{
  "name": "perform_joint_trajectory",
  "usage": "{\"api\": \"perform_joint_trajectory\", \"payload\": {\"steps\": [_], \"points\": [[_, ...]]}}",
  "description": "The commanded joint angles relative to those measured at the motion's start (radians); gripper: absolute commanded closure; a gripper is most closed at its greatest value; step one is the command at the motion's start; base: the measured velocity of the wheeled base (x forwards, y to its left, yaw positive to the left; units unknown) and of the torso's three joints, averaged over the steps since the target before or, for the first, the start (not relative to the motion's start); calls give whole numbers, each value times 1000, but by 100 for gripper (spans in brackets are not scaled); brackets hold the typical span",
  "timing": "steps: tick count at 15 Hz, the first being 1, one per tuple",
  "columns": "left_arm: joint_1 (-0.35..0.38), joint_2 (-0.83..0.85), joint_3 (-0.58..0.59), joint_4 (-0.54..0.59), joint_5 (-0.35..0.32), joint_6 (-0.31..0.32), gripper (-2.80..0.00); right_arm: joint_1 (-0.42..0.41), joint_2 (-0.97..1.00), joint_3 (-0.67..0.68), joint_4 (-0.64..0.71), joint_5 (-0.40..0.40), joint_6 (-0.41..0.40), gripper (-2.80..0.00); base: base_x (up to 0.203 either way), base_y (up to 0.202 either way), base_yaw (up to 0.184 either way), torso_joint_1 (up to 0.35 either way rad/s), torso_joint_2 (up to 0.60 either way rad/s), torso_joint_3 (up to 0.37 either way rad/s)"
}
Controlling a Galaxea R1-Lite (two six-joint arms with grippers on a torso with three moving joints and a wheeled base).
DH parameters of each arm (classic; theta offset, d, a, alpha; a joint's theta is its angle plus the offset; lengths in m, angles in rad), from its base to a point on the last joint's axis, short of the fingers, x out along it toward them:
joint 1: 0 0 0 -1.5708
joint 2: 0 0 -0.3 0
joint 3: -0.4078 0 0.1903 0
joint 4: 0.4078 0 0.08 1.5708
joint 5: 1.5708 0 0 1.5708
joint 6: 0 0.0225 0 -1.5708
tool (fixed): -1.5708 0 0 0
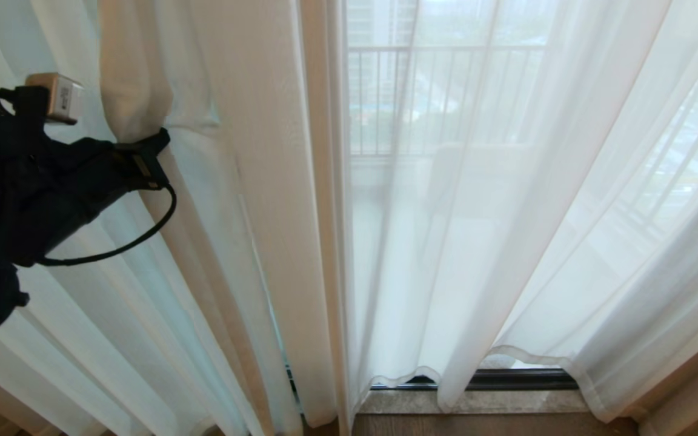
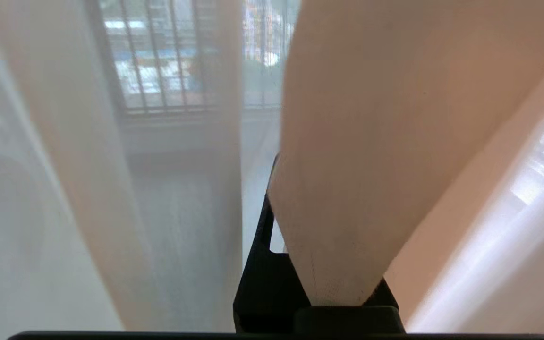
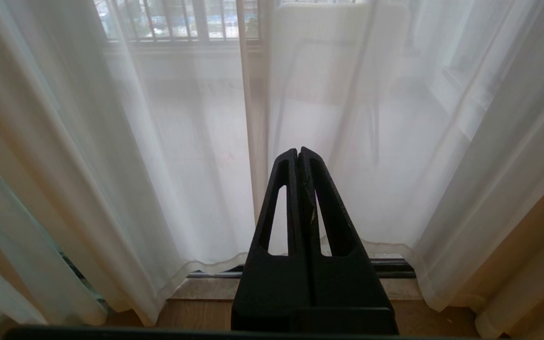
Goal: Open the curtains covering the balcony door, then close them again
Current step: Pull the inner curtains open on both sides
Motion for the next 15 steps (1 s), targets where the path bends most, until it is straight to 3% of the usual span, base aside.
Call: {"api": "perform_joint_trajectory", "payload": {"steps": [1, 5, 9, 15], "points": [[4, -59, 11, -5, 45, -2, 0, 0, 1, 0, -1, 0, 0, 0, 0, 0, 0, 0, 0, 0], [23, -137, 52, 4, 114, 7, 0, 0, 0, 0, -1, 0, 0, 0, 0, 0, 0, 0, 0, 0], [62, -171, 76, 0, 116, 12, 0, 0, 0, 0, -1, 0, 0, 0, 0, 0, 0, 0, 0, 0], [60, -210, 99, 3, 112, 12, 0, 0, 0, 0, -1, 0, 0, 0, 0, 0, 0, 0, 0, 0]]}}
